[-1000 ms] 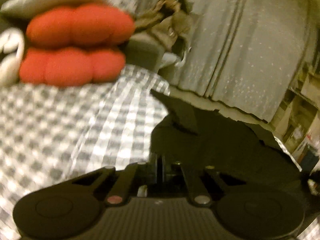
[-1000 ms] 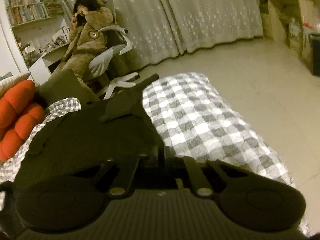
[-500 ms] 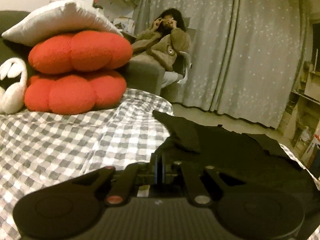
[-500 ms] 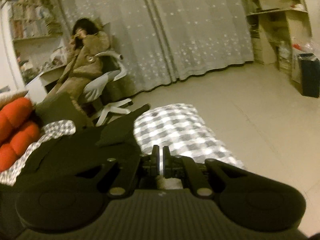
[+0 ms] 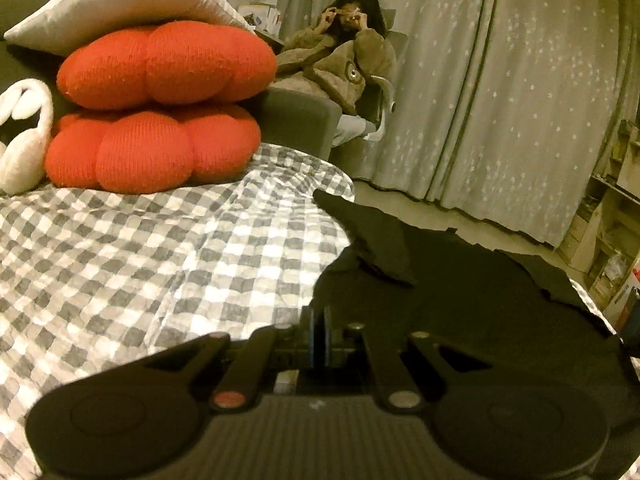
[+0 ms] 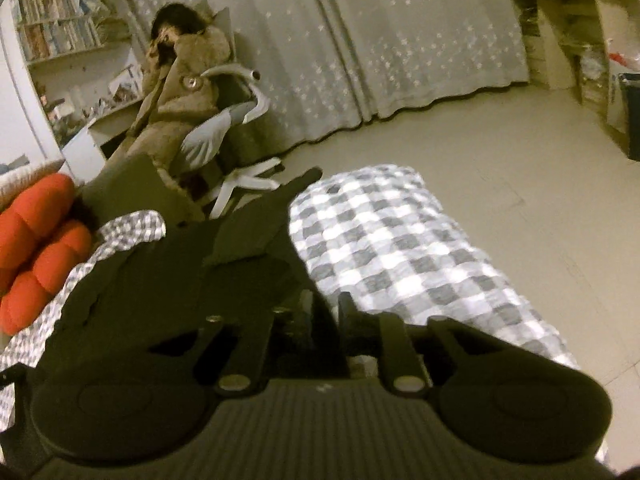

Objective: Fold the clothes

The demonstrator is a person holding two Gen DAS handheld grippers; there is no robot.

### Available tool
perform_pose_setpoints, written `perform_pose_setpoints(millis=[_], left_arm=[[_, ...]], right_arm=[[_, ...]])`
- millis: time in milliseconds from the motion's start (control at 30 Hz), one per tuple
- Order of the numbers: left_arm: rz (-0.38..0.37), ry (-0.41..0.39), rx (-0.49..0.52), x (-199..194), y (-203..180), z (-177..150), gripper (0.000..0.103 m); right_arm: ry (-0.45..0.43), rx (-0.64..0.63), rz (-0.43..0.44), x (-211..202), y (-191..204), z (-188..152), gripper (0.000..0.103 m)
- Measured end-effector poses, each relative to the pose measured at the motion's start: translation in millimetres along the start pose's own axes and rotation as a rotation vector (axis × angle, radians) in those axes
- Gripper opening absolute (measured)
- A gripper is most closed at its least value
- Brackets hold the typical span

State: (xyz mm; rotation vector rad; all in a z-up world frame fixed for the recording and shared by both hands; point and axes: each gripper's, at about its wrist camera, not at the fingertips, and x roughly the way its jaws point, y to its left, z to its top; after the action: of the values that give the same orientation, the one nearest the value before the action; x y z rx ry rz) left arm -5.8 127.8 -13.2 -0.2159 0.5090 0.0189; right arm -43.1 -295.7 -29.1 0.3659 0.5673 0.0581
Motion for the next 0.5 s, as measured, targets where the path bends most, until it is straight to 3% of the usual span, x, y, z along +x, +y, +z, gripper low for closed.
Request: perform_pose_setpoints(millis=[233,267,300,333,500], left_arm=[[0.002,0.024,-0.012,7,2,-3,0.005],[0.002,0.025,-0.014,8,2,-3,0.005],[0.002,0.025,-0.015,8,3,-3,0.005],[0.002,0.024,-0.015,8,3,-3,0.005],[-0.015,-0.025,-0.014,0,2,-1,0.004]], right_arm=[[0.023,-0.063,-0.002,5,8,-7,0.035],[0.024,-0.075,-0.004,6,10,-9,0.030],[0.021,-0.086,-0.007,6,11,-10,0.016],[0.006,-0.094,-0.012,3,12,-10,0.010],[-0.069,-0.135,-0.035,-7,14,-11,0.004]])
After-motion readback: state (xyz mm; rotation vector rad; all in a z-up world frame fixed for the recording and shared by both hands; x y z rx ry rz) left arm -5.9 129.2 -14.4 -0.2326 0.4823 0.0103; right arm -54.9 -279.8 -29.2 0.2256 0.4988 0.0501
